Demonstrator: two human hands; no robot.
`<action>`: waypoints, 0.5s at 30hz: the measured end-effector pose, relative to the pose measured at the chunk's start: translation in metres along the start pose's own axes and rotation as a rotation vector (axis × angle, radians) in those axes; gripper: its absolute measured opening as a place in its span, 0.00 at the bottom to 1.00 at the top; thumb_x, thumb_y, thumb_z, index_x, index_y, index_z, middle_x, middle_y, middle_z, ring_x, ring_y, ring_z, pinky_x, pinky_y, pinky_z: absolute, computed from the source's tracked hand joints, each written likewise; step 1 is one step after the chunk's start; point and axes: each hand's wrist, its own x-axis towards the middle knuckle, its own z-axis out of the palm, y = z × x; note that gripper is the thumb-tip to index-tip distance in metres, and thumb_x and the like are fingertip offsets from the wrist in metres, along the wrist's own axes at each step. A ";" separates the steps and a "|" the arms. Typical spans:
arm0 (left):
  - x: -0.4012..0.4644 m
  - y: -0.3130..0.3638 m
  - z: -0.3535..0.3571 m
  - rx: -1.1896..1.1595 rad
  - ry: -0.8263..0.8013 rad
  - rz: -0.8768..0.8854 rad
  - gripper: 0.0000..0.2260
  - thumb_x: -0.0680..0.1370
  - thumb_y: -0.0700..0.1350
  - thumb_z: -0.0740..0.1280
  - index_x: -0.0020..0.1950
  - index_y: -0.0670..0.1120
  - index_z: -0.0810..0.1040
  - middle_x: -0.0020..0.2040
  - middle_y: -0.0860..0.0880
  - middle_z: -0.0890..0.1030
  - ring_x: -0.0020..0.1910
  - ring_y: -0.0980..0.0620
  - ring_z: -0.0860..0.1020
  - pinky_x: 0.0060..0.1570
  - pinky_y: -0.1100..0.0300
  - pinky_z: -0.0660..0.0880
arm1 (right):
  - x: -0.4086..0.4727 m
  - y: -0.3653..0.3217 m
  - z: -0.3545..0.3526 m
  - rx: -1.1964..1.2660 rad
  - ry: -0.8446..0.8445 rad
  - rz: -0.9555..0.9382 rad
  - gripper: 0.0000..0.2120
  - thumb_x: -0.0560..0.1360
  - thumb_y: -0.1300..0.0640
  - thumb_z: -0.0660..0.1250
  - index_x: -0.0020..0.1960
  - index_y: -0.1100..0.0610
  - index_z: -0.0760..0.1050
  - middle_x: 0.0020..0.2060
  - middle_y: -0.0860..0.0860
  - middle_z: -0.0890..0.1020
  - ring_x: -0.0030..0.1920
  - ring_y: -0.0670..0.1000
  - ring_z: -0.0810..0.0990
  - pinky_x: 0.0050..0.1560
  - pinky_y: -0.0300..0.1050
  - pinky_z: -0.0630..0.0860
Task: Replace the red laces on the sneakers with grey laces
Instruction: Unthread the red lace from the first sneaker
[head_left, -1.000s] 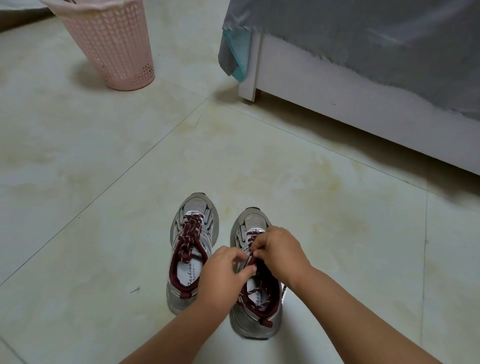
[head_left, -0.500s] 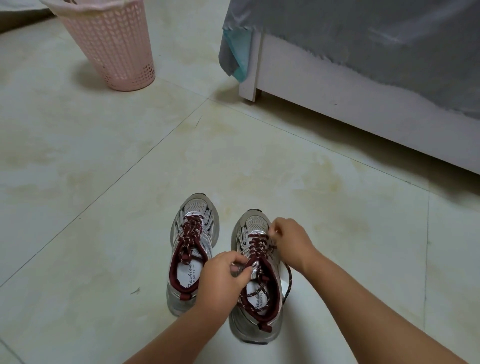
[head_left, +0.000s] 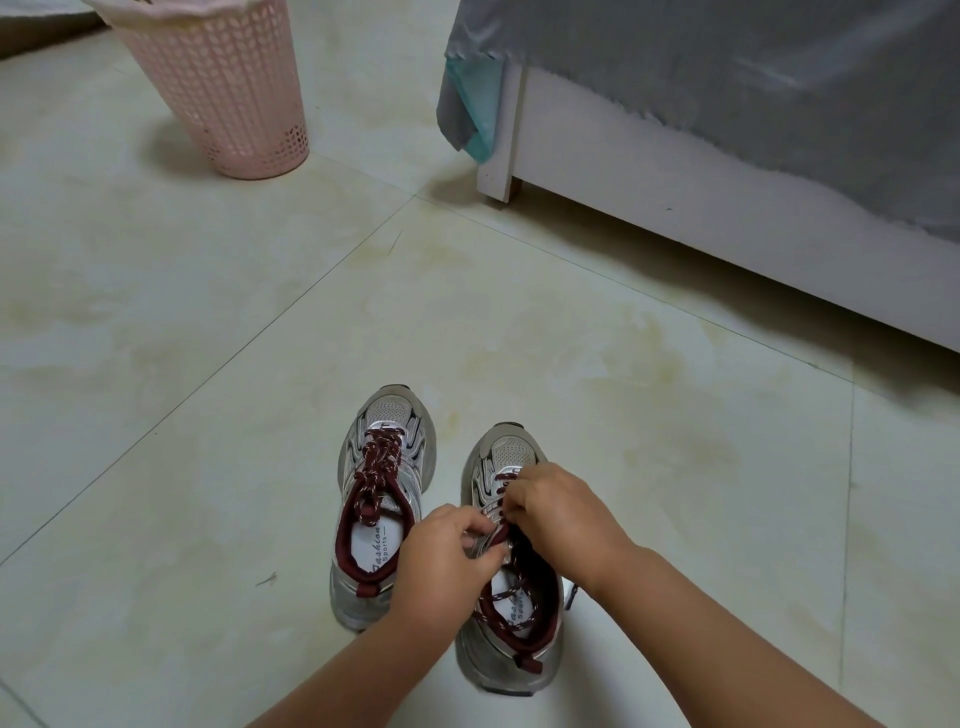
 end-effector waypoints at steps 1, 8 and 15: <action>-0.001 0.000 0.000 -0.012 0.001 -0.002 0.06 0.70 0.44 0.73 0.45 0.47 0.81 0.40 0.57 0.76 0.35 0.64 0.74 0.37 0.76 0.68 | -0.001 0.000 0.003 0.036 0.012 0.021 0.09 0.77 0.59 0.58 0.49 0.60 0.76 0.48 0.55 0.77 0.53 0.54 0.72 0.49 0.44 0.67; -0.008 0.001 0.002 -0.095 -0.001 -0.033 0.04 0.70 0.40 0.72 0.43 0.47 0.81 0.39 0.54 0.80 0.36 0.63 0.77 0.37 0.75 0.70 | 0.000 -0.005 0.011 0.427 -0.030 0.286 0.18 0.73 0.70 0.55 0.32 0.50 0.61 0.44 0.51 0.67 0.47 0.50 0.66 0.43 0.39 0.61; -0.017 0.000 0.000 -0.081 -0.038 -0.042 0.03 0.71 0.40 0.70 0.43 0.47 0.80 0.37 0.53 0.79 0.34 0.60 0.77 0.35 0.73 0.70 | -0.010 0.001 0.006 0.844 0.003 0.552 0.16 0.75 0.70 0.53 0.33 0.54 0.63 0.31 0.48 0.67 0.33 0.46 0.63 0.34 0.38 0.61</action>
